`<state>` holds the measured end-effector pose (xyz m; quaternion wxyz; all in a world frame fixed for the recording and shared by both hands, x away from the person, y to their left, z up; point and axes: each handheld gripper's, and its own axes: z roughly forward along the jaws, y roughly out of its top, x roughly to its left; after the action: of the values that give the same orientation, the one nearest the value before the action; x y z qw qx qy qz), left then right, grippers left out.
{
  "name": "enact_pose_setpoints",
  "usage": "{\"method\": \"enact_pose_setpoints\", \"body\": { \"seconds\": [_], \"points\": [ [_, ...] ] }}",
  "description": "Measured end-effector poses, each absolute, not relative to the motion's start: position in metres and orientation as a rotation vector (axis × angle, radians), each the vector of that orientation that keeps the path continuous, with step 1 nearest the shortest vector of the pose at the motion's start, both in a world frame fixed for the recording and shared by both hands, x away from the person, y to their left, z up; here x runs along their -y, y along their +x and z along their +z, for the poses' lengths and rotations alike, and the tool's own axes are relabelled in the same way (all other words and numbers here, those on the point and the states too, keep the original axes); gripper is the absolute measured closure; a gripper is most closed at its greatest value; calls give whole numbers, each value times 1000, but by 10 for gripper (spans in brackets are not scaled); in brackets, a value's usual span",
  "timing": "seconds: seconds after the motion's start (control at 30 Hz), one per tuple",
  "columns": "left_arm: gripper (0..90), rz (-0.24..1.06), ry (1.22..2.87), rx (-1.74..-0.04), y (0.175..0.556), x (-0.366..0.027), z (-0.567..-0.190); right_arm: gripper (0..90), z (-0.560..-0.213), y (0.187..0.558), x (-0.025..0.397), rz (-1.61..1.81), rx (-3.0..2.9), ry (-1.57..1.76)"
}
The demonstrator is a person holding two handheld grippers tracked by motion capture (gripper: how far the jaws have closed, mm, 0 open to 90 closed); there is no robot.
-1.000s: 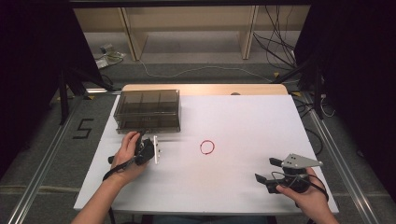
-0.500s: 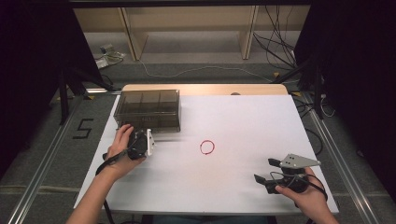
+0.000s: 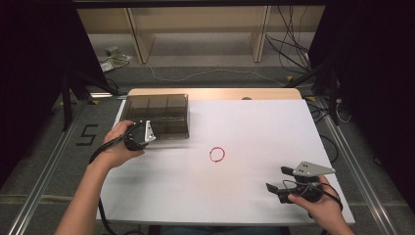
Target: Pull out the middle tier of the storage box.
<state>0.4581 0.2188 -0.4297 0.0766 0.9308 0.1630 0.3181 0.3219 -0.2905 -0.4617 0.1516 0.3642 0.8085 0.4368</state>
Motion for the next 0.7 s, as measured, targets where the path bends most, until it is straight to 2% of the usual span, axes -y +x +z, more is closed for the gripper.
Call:
{"method": "enact_pose_setpoints", "body": {
  "seconds": [0.4,0.7],
  "points": [
    [462,849,2878,-435,480,-231,-422,161,-463,322,289,1245,-2332,1044],
    [558,756,2926,-401,490,-237,-420,161,-463,322,290,1241,-2334,1050]
  ]
}}
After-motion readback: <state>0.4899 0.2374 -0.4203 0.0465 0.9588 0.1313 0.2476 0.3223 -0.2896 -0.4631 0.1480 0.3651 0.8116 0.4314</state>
